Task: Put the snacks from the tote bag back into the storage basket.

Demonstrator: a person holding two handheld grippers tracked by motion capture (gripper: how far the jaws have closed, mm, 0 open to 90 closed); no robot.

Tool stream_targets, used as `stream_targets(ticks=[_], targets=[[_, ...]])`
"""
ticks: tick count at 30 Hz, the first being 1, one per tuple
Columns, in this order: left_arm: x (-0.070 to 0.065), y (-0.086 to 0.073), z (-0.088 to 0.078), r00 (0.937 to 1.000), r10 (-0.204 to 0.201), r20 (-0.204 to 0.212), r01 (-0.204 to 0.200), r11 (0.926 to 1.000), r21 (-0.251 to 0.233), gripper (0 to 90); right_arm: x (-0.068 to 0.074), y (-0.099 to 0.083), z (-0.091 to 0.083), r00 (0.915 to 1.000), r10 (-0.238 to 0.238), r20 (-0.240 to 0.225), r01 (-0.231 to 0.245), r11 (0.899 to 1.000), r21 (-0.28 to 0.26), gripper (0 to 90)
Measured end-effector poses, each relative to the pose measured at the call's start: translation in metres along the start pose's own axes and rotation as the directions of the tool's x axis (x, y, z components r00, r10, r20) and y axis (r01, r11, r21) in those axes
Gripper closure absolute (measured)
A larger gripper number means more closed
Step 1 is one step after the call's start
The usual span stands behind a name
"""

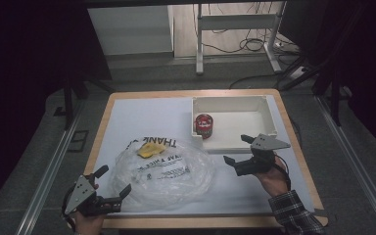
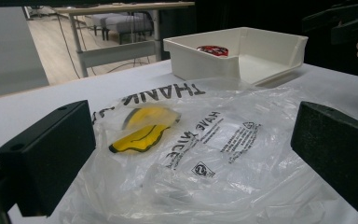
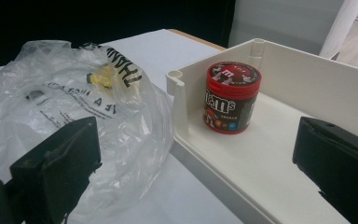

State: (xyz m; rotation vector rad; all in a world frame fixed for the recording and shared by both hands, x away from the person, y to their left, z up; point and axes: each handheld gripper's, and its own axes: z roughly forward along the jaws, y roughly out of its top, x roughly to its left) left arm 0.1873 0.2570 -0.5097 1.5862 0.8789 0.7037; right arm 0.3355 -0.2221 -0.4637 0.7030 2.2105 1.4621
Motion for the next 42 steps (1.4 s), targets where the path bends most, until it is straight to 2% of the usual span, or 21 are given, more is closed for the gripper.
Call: stream_targets(ticks=[28,42], targets=[[0.0,0.0,0.0,1.0,0.0,0.002,0.0,1.0,0.0,0.0,-0.001,-0.018,-0.038,0.9988,0.026,0.042,-0.024,0.998,-0.05,1.1],[0.0,0.0,0.0,1.0,0.0,0.006,0.0,1.0,0.003,0.0,-0.001,-0.03,-0.061,0.9968,0.045,0.066,-0.041,0.997,-0.058,1.1]])
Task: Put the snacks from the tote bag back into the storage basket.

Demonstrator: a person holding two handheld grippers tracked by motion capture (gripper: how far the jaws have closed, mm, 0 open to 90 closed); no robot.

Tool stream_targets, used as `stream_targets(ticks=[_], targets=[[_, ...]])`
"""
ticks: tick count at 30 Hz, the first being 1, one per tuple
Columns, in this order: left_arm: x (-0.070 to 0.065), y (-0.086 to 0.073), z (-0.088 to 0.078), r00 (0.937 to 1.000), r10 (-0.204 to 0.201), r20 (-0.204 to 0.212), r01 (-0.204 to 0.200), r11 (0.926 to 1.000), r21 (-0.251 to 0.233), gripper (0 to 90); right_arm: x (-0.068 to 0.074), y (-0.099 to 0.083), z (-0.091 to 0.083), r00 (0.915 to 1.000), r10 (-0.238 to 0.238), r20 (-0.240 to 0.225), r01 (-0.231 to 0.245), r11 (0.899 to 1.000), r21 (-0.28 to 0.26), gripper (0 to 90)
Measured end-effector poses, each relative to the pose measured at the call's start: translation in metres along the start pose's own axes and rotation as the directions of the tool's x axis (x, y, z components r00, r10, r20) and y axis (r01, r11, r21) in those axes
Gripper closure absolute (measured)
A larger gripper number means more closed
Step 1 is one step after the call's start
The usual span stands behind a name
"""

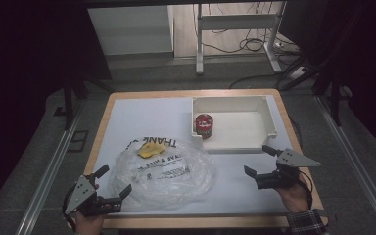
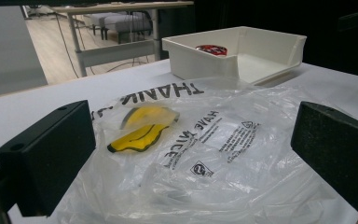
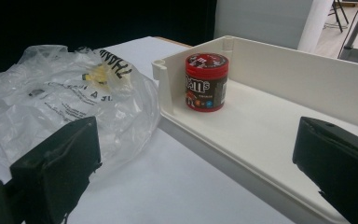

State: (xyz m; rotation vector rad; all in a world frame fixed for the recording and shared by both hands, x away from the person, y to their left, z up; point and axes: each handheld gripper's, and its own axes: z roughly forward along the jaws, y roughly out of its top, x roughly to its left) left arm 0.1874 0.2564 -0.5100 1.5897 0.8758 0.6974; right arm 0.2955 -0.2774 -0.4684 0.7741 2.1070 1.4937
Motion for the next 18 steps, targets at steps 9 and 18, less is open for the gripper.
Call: stream_targets(ticks=[9,18], targets=[[0.0,0.0,0.0,1.0,-0.001,-0.001,0.001,1.0,0.0,0.0,-0.001,-0.008,-0.016,0.9998,0.003,0.021,-0.003,1.0,-0.003,1.0],[-0.001,0.0,0.001,1.0,0.001,-0.003,-0.001,1.0,0.002,0.0,-0.002,-0.016,-0.032,0.999,0.005,0.044,-0.005,1.0,-0.005,1.0]])
